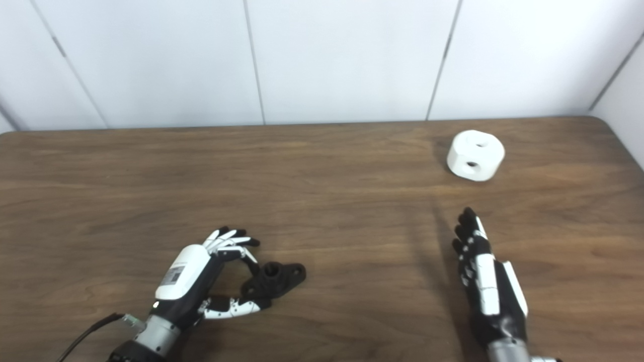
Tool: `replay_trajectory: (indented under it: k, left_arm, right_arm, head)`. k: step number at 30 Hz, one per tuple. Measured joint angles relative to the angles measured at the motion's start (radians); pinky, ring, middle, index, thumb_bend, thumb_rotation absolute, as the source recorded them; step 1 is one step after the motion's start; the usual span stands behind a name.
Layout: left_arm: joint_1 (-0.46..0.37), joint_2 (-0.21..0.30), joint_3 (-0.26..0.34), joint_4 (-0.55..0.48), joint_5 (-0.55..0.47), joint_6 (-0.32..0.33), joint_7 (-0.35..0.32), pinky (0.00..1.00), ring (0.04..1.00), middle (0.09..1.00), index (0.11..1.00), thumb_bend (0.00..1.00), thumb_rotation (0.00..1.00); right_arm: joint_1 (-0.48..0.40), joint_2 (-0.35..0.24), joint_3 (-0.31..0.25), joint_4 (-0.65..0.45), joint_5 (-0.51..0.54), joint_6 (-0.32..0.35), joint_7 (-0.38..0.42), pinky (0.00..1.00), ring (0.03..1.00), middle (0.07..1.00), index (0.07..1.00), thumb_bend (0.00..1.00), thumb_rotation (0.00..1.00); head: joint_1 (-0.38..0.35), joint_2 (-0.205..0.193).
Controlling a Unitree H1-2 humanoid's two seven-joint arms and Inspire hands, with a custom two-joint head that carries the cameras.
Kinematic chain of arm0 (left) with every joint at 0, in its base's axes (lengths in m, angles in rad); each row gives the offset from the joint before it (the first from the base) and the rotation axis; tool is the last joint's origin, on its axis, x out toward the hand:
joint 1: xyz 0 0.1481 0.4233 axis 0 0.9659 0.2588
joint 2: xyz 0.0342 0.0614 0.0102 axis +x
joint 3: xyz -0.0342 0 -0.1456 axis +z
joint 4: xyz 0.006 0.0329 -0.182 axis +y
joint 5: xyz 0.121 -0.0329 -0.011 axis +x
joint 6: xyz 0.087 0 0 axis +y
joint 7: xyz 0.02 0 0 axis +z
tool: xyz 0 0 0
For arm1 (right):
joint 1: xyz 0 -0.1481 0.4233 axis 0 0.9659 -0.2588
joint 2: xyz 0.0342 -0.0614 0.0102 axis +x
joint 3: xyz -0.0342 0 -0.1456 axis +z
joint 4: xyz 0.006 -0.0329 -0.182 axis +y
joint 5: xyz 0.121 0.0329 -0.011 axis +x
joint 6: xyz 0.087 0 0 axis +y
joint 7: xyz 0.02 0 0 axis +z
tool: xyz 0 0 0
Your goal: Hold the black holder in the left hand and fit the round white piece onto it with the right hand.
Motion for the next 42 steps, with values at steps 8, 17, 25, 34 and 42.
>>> replay_trajectory:
  k: [8,17,25,34,42]
  left_arm:
    - [-0.01,0.0,0.001,0.021,0.002,-0.03,0.014,0.96,0.886,0.785,0.486,0.52,0.04]
    - [-0.023,-0.002,0.003,0.035,0.004,-0.038,0.023,0.93,0.875,0.777,0.486,0.52,0.04]
    - [-0.029,-0.002,0.011,0.043,0.004,-0.054,0.024,0.93,0.871,0.777,0.486,0.52,0.04]
    - [-0.028,-0.001,0.025,0.042,0.003,-0.055,0.014,0.91,0.871,0.776,0.486,0.52,0.04]
    - [-0.027,0.0,0.031,0.04,0.0,-0.055,0.007,0.92,0.867,0.77,0.486,0.52,0.04]
  right_arm:
    - [-0.043,-0.008,-0.035,-0.015,-0.054,0.06,-0.021,1.0,1.0,0.988,1.0,0.59,0.94]
    - [-0.143,-0.061,-0.105,-0.039,-0.172,0.138,-0.057,0.92,0.965,0.955,0.96,0.51,0.88]
    - [-0.245,-0.105,-0.104,-0.024,-0.373,0.161,-0.08,0.88,0.924,0.93,0.895,0.59,0.76]
    - [-0.355,-0.197,-0.103,-0.02,-0.546,0.258,-0.059,0.96,0.962,0.946,0.899,0.71,0.48]
    - [-0.463,-0.273,-0.06,0.037,-0.643,0.331,-0.012,0.95,0.967,0.945,0.873,0.79,0.4]
  head:
    - [-0.049,-0.012]
    - [-0.072,-0.022]
    - [-0.134,-0.038]
    - [-0.18,-0.041]
    - [-0.236,-0.046]
